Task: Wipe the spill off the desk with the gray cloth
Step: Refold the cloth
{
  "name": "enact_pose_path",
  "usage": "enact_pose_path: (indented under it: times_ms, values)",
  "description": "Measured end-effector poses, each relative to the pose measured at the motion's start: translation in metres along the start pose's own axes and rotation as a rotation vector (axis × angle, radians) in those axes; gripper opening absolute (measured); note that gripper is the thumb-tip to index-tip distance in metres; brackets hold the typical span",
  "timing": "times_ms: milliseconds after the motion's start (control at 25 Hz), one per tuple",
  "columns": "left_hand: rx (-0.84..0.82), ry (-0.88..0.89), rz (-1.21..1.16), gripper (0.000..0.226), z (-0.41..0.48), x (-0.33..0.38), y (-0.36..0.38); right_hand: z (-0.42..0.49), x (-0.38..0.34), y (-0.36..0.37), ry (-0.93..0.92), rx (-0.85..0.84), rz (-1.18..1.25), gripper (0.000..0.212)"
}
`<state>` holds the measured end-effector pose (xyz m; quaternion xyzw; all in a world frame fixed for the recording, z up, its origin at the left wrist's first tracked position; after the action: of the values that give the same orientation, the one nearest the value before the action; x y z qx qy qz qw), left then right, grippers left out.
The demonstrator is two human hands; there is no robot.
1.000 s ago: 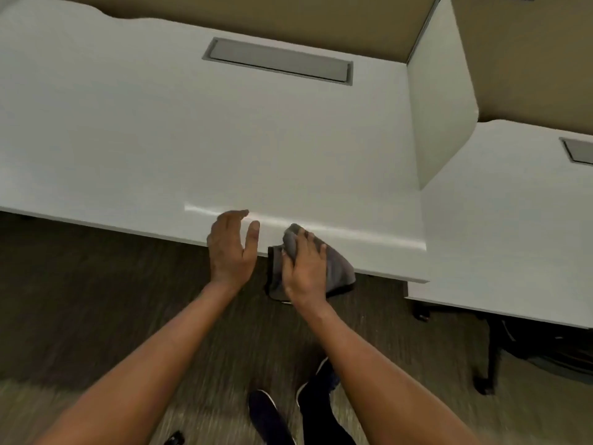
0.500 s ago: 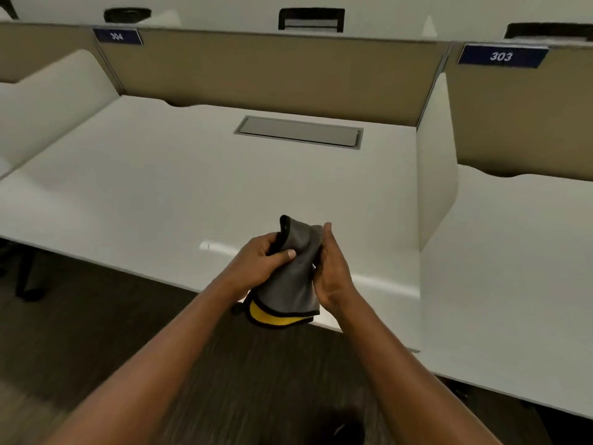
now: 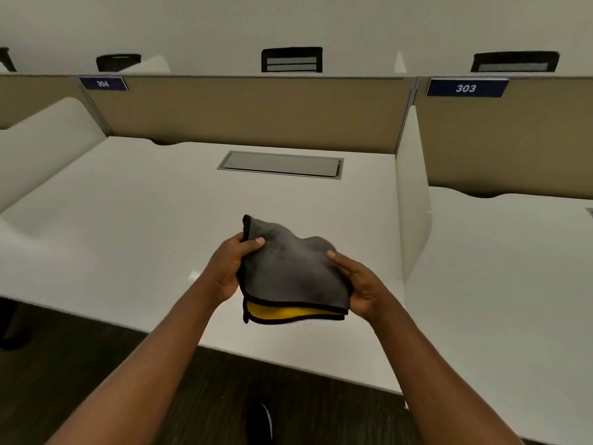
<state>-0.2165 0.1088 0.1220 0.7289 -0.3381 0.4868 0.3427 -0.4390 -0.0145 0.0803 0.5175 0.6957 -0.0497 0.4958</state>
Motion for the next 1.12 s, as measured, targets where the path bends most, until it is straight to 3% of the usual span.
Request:
enact_pose_path:
  times_ms: [80,200,280,360,400,520,600,720,840,960,1120]
  values:
    - [0.114,-0.072,0.031,0.026,0.019,-0.013,-0.005,0.004,-0.02,0.012,-0.126,0.042,-0.083,0.042]
    - [0.253,-0.25,0.243,0.052,0.045,-0.036,-0.006,0.017,-0.04,0.054,-0.22,0.121,-0.398,0.047]
    - [0.158,-0.393,0.208,0.076,0.061,-0.05,-0.002,0.032,-0.041,0.085,-0.264,0.177,-0.588,0.052]
    - [-0.046,-0.48,0.0,0.09,0.075,-0.06,0.005,0.049,-0.035,0.111,-0.304,0.196,-0.634,0.052]
    - [-0.13,-0.463,-0.182,0.086,0.081,-0.063,0.009,0.056,-0.032,0.122,-0.307,0.193,-0.621,0.05]
    - [-0.202,-0.401,-0.673,0.068,0.106,-0.061,-0.008,0.089,-0.023,0.151,-0.229,0.175,-0.489,0.037]
    - [-0.234,-0.4,-0.733,0.074,0.125,-0.057,-0.033,0.112,-0.021,0.164,-0.17,0.152,-0.344,0.03]
    - [-0.277,-0.438,-0.703,0.079,0.152,-0.053,-0.069,0.142,-0.023,0.162,-0.123,0.195,-0.204,0.034]
    - [-0.258,-0.437,-0.574,0.061,0.18,-0.045,-0.097,0.171,-0.023,0.153,-0.105,0.261,-0.208,0.037]
    - [-0.25,-0.455,-0.446,0.058,0.205,-0.033,-0.113,0.194,-0.018,0.149,-0.082,0.293,-0.229,0.039]
    - [-0.152,-0.337,-0.125,0.048,0.243,-0.018,-0.123,0.22,-0.02,0.151,-0.098,0.332,-0.237,0.048]
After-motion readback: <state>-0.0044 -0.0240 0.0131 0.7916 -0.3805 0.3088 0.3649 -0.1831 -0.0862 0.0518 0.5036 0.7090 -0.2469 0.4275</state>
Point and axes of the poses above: each hand's wrist, its own z-axis towards the middle knuckle, its own y-axis out of the palm, x = y × z, the point moved 1 cm from there along z, towards the middle knuckle, and after that the axes turned 2 degrees about -z, right-handed, at the moved point
